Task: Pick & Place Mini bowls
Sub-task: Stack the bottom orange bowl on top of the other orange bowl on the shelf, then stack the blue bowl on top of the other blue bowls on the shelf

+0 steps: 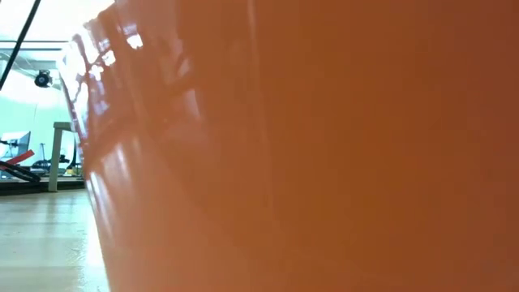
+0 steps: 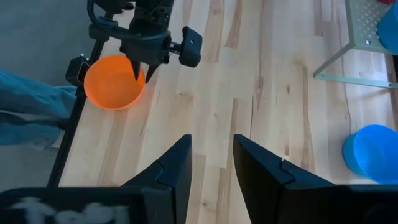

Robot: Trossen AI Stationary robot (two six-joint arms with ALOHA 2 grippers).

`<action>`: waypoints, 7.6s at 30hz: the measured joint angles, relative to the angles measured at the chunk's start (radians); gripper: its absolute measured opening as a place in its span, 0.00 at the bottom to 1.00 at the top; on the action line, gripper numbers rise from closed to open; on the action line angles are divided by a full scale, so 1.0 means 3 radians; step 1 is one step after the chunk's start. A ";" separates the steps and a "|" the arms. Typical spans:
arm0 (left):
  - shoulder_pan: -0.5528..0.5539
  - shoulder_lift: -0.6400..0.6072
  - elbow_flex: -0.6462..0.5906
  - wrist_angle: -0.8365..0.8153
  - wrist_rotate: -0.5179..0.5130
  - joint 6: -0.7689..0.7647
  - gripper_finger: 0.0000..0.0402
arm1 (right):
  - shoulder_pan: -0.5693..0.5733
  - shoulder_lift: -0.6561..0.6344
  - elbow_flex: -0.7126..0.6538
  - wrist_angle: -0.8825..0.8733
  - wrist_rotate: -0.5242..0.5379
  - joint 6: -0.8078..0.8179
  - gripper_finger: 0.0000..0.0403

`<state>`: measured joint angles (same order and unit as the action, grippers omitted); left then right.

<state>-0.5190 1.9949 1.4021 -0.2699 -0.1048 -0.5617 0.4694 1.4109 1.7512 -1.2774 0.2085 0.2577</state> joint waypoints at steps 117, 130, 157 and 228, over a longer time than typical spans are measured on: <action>0.4043 -0.3816 -0.0276 -0.3961 -0.1411 -0.0599 0.00 | -0.0003 0.0001 -0.0003 0.0302 0.0366 0.0013 0.28; 0.4440 -0.3773 -0.0549 -0.3854 -0.1496 -0.0510 0.00 | -0.0003 0.0001 -0.0003 0.0361 0.0365 0.0013 0.28; 0.4482 -0.3651 -0.0816 -0.3652 -0.1282 -0.0460 0.00 | -0.0003 0.0001 -0.0003 0.0359 0.0362 0.0013 0.28; 0.4301 -0.3789 -0.0355 -0.3690 -0.1136 0.0391 0.00 | -0.0146 0.0000 -0.0003 0.0383 0.0992 0.0564 0.28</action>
<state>0.7712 0.8581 1.2955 -1.3769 -0.4455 -0.4445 0.4256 1.4109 1.7504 -1.1625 0.5061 0.4268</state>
